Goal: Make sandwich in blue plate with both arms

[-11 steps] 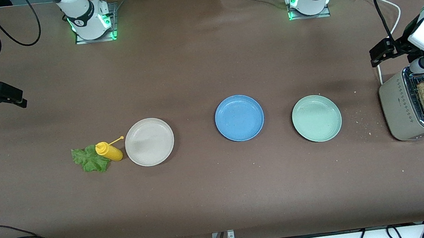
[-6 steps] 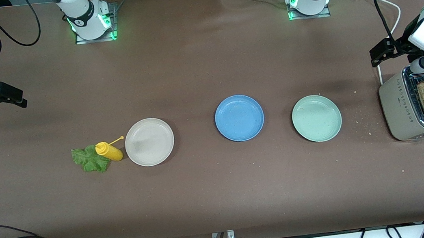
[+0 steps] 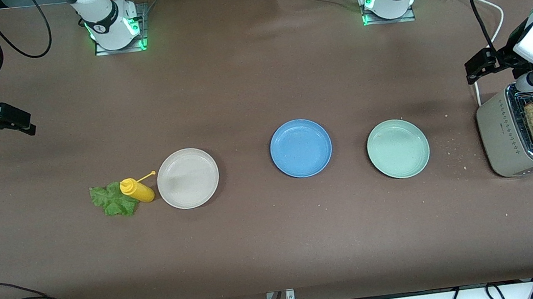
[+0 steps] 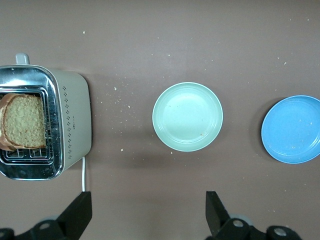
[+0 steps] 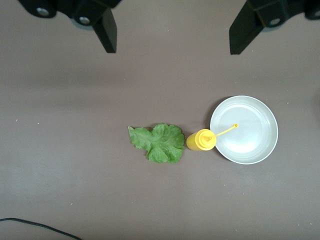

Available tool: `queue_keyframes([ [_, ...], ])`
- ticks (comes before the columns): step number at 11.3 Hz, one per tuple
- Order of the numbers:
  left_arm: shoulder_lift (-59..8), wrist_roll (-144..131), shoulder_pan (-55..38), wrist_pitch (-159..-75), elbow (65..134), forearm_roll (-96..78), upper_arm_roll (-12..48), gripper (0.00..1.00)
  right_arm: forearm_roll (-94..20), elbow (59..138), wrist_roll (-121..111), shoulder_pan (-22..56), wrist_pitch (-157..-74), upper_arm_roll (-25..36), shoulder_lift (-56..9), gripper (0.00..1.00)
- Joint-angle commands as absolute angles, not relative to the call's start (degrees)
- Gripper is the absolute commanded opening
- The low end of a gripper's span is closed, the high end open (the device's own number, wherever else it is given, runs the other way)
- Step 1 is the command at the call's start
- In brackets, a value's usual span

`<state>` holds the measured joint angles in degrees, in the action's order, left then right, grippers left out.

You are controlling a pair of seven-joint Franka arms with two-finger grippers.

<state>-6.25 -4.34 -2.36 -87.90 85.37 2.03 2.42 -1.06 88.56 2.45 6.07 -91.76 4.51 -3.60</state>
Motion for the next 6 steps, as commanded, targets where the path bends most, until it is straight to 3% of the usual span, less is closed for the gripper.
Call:
queue_keyframes([
  [1,-6.7,-3.2,-1.9,-87.4,84.1,1.1,2.5,1.00,-1.0,89.0,2.4,6.2,-92.0,4.3,-3.5,1.00],
  [6,-6.7,-3.2,-1.9,-87.4,84.2,1.1,2.5,1.00,-1.1,88.9,2.3,6.0,-91.5,4.6,-3.1,1.00],
])
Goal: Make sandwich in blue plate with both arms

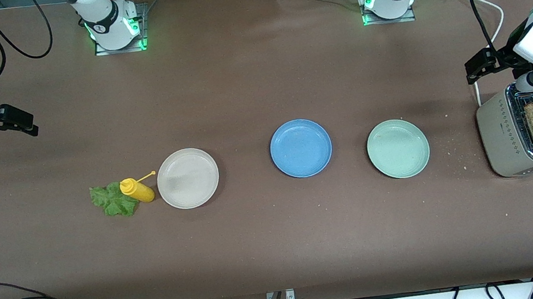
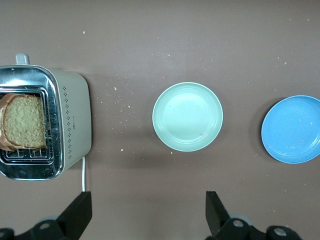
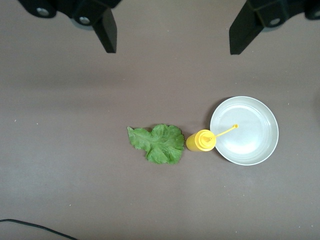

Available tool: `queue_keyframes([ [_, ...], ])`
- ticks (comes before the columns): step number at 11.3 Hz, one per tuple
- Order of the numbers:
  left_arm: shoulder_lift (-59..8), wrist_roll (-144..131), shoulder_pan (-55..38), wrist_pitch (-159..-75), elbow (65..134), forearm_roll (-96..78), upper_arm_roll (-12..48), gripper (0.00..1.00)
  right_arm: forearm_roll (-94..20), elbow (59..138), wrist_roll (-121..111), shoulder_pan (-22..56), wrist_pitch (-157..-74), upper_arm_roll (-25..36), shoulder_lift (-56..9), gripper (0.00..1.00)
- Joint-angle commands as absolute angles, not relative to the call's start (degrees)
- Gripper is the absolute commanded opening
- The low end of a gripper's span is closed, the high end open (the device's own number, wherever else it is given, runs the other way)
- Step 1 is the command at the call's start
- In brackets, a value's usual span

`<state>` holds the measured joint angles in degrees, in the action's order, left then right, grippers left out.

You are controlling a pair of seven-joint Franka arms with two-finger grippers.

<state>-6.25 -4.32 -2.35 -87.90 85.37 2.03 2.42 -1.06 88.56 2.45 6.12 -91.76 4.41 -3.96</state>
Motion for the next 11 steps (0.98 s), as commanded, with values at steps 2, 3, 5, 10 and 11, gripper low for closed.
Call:
queue_keyframes([
  [2,-6.7,-3.2,-1.9,-87.4,84.1,1.1,2.5,1.00,-1.1,88.9,1.6,5.8,-91.5,5.2,-3.0,1.00],
  [3,-6.7,-3.2,-1.9,-87.4,84.1,1.1,2.5,1.00,-1.1,88.9,1.3,5.8,-91.5,5.4,-3.0,1.00],
  [5,-6.7,-3.2,-1.9,-87.4,84.1,1.1,2.5,1.00,-1.1,89.0,1.3,5.9,-91.5,5.4,-3.1,1.00],
  [10,-6.7,-3.2,-1.9,-87.4,84.1,1.1,2.5,1.00,-1.1,89.0,1.3,5.9,-91.5,5.4,-3.1,1.00],
  [11,-6.7,-3.2,-1.9,-87.4,84.1,1.1,2.5,1.00,-1.1,89.0,1.3,5.9,-91.5,5.4,-3.1,1.00],
])
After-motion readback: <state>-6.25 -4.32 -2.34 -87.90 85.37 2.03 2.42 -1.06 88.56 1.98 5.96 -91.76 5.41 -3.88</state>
